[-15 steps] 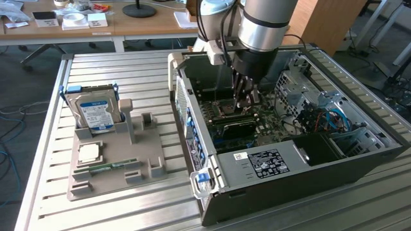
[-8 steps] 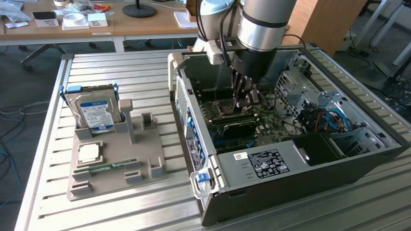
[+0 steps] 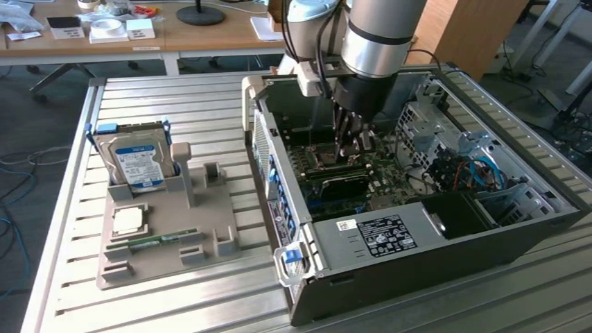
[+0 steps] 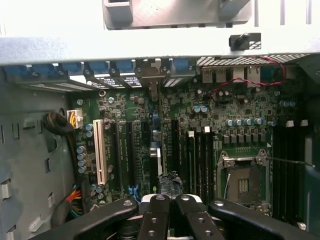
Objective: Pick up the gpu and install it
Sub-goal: 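Press down on the gpu until it lock into place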
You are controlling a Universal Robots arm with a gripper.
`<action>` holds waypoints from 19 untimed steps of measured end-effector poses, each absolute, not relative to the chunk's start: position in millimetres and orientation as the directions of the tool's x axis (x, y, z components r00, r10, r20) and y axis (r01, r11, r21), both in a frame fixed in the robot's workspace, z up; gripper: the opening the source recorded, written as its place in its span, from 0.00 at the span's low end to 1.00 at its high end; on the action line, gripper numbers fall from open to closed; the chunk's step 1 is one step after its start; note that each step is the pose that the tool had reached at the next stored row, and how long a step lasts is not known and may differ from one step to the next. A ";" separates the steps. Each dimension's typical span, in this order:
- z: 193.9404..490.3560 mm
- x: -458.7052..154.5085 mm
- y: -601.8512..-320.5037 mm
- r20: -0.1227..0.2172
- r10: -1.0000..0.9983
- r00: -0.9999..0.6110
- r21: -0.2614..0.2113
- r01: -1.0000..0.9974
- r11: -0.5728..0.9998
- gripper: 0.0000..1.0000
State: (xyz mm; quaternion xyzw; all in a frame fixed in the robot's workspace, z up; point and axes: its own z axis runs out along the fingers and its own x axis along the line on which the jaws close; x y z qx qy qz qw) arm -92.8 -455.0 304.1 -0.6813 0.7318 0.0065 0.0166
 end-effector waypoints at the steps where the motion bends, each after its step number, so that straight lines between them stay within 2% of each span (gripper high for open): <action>1: 303.6 -92.5 -455.0 -0.033 -0.997 -0.071 -0.013 -0.997 0.072 0.11; 19: 285.3 -90.9 -450.4 -0.033 -0.997 -0.071 -0.013 -0.997 0.072 0.11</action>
